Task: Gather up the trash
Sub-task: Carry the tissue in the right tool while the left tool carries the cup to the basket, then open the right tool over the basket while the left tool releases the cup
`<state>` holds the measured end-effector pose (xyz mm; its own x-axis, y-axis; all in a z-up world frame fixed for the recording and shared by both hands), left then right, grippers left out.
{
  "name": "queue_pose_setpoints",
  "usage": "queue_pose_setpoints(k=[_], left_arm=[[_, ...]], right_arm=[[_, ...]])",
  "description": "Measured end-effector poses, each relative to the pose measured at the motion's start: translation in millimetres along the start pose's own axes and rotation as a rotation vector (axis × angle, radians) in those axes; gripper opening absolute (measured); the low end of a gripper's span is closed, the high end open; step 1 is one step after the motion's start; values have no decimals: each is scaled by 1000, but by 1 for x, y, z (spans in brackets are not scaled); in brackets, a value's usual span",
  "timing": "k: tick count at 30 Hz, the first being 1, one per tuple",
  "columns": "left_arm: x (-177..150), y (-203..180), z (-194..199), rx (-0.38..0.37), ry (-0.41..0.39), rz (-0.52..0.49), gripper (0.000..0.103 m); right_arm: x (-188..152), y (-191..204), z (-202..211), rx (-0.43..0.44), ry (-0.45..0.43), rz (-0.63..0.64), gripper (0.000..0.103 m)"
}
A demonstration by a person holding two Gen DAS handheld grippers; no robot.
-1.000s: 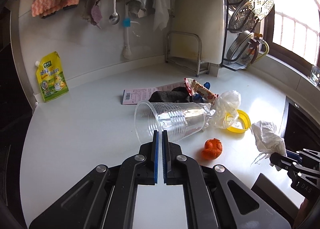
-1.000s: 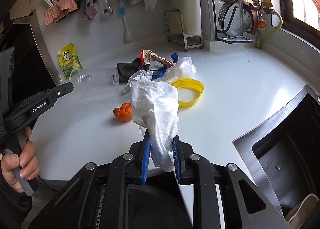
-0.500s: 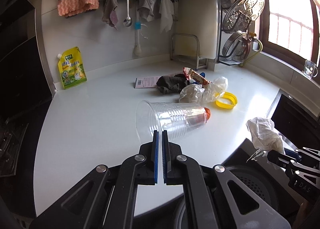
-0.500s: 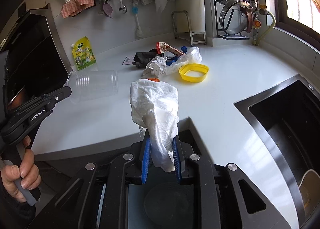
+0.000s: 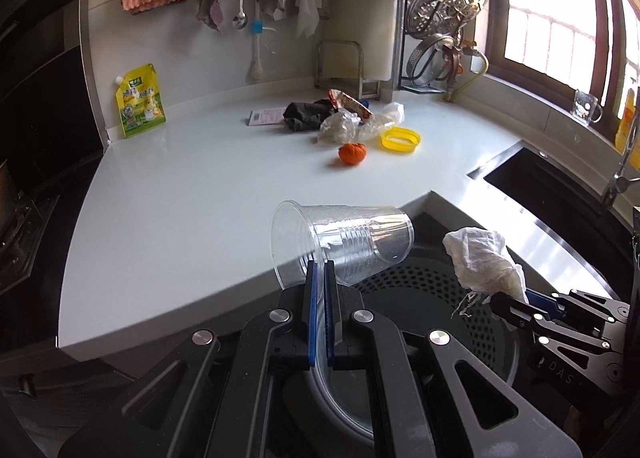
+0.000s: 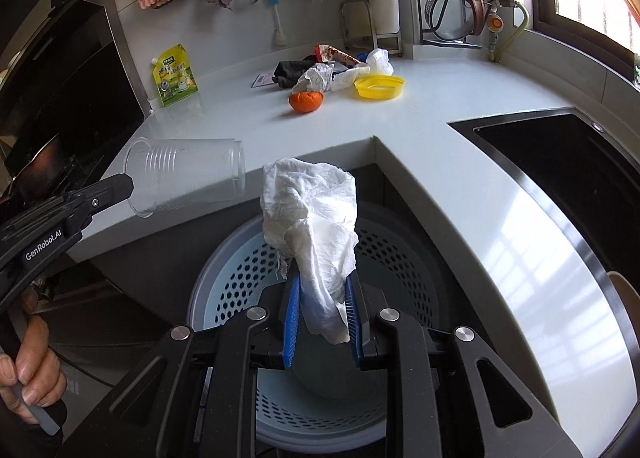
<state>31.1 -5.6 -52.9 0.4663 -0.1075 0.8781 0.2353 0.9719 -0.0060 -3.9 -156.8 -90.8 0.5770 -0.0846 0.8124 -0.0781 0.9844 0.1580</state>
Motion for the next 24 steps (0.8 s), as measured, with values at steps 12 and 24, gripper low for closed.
queue_pose_setpoints(k=[12,24], left_arm=[[-46,-38,-12,-53,109,-15,4],[-67,-38,-32,-47,186,-2,4]], right_arm=[[-37,-18,11,-65,44,0,20],[-62,-21,-16,-70,120,-4,20]])
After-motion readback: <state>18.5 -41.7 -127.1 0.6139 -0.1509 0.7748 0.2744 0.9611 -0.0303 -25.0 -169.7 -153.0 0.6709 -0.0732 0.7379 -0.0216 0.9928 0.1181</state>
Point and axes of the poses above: each gripper's, at about its wrist camera, not at the fingertips, and z roughly against the way its jaws point, y to its left, x to its top, the point moved 7 cm from there along -z, roughly the way its jaws point, and after that the axes turned 11 degrees about -y, right-handed, at the moved point
